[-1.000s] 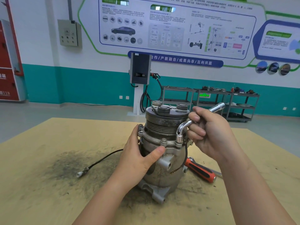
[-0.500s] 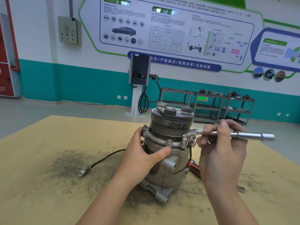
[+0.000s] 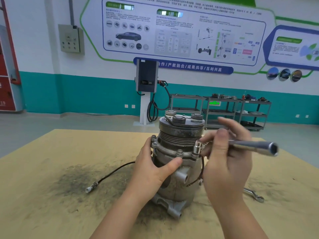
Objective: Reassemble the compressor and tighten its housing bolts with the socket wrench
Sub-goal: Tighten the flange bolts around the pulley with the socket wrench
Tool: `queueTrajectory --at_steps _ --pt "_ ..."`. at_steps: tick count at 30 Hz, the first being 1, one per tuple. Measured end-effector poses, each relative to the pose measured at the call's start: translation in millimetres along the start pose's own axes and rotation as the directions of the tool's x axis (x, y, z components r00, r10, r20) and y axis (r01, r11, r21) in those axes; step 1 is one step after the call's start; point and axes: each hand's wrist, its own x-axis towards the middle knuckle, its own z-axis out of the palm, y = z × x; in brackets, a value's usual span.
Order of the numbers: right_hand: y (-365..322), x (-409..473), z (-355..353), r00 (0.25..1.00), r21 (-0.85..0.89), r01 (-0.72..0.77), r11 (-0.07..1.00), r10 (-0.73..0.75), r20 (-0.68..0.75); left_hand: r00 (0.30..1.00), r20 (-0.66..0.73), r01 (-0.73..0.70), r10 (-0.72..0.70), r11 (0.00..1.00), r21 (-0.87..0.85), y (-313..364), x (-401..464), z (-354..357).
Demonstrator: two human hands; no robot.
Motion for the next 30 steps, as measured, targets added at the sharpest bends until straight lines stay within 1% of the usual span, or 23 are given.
queueTrajectory --at_steps 2,4,6,8,11,16,23,27,30 --pt "1.3 11.1 -11.5 0.983 0.111 -0.167 0.980 0.174 -0.059 1.000 0.027 0.010 -0.010 1.000 0.010 0.3 -0.7 2.4" --pt "5.4 19.0 -20.2 0.916 0.289 -0.344 0.893 0.387 -0.105 0.999 0.028 0.043 -0.044 0.998 0.040 2.1 -0.9 5.1" --pt "8.7 23.2 -25.8 0.848 0.417 -0.435 0.798 0.519 -0.107 0.998 0.021 0.062 -0.063 0.997 0.042 4.2 -0.8 6.6" --pt "11.0 25.2 -27.4 0.806 0.484 -0.475 0.735 0.584 -0.097 0.998 0.017 0.059 -0.059 0.998 0.034 4.0 -0.1 7.5" --pt "15.6 25.4 -24.4 0.771 0.524 -0.513 0.679 0.634 -0.067 0.999 0.004 0.051 -0.051 0.998 0.034 3.2 0.3 7.3" --pt "22.0 27.2 -23.0 0.723 0.545 -0.580 0.606 0.691 0.001 0.999 0.005 0.050 -0.050 0.998 0.031 2.7 0.2 8.3" --pt "31.7 36.4 -28.2 0.655 0.521 -0.689 0.504 0.740 0.151 0.998 0.002 0.066 -0.066 0.998 0.019 3.4 -0.1 9.7" --pt "35.5 38.3 -31.0 0.611 0.556 -0.722 0.411 0.756 0.235 0.997 0.001 0.079 -0.079 0.996 0.033 1.9 0.5 9.2" --pt "36.9 39.6 -30.3 0.606 0.534 -0.735 0.418 0.759 0.240 0.996 -0.006 0.085 -0.085 0.996 0.032 1.3 2.2 8.1"
